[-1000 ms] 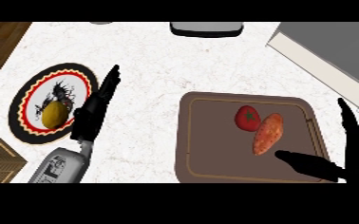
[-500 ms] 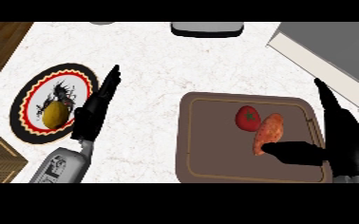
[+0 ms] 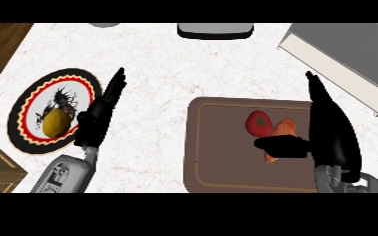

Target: Pick the tomato from the tray and place it in the tiered shelf

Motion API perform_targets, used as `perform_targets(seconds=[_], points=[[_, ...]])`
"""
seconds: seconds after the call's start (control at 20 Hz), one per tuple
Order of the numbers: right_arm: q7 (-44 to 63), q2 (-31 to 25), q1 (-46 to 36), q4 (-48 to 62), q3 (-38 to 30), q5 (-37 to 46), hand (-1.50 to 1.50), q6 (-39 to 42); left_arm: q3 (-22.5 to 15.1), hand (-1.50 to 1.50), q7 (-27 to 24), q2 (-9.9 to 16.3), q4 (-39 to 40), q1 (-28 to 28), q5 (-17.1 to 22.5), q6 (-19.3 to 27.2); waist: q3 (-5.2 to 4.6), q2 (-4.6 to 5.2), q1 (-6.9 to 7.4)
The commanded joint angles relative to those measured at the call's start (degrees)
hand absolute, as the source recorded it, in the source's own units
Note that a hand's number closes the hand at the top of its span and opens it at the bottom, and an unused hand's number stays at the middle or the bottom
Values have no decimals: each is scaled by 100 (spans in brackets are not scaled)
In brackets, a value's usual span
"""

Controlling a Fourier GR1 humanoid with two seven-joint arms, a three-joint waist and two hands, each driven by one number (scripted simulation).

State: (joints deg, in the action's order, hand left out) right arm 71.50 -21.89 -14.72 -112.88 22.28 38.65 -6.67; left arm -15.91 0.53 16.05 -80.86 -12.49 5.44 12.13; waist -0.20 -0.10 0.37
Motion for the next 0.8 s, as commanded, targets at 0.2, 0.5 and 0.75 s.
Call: perform_targets(seconds=[0.2, 0.5, 0.75], points=[[1372, 983, -441, 386, 31, 763, -150, 577, -40, 0, 48, -76, -62, 129, -99, -59, 11, -4, -13], [1088, 1397, -351, 723, -205, 1076, -150, 786, 113, 0, 29, -148, 120, -44, -149, -31, 13, 5, -38], [887, 1658, -117, 682, -461, 1290, -150, 892, 330, 0, -264, -91, 430, -113, -135, -176, 13, 10, -78]])
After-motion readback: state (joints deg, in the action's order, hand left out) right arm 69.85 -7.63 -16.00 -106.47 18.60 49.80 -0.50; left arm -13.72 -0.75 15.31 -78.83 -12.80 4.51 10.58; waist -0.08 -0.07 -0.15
